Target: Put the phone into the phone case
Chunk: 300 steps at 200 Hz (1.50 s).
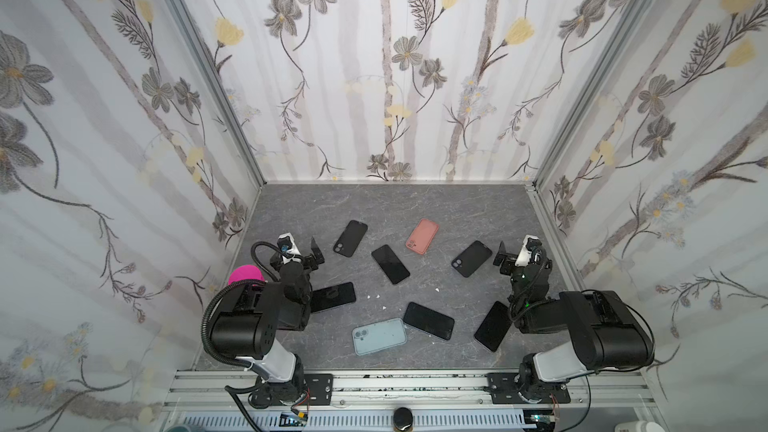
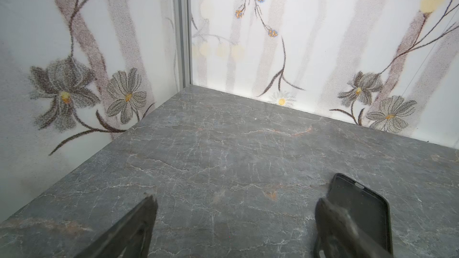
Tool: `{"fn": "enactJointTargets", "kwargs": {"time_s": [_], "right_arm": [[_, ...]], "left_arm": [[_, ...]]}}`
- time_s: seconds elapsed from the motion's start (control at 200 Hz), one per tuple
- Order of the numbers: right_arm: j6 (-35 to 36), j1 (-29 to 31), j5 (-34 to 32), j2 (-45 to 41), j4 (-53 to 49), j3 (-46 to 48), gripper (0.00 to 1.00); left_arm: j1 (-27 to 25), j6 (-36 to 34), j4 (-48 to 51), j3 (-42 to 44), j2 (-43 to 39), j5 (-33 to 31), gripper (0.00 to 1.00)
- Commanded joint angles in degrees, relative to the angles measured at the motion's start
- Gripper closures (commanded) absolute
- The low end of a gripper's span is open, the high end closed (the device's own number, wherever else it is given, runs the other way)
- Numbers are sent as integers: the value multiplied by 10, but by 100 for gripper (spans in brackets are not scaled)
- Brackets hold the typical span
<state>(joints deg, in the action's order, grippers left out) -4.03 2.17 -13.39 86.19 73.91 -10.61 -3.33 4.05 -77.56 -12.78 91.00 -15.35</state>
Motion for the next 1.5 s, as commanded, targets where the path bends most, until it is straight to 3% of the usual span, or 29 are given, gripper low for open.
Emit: {"fn": "enactJointTargets", "kwargs": {"time_s": [0.0,1.494], "right_arm": [[3,0,-2,1,28,1,0],[1,0,-2,1,26,0,0]], "left_arm": [[1,-1,-8,-4,1,-4,0],[5,2,-5,-4,0,10,0]]}}
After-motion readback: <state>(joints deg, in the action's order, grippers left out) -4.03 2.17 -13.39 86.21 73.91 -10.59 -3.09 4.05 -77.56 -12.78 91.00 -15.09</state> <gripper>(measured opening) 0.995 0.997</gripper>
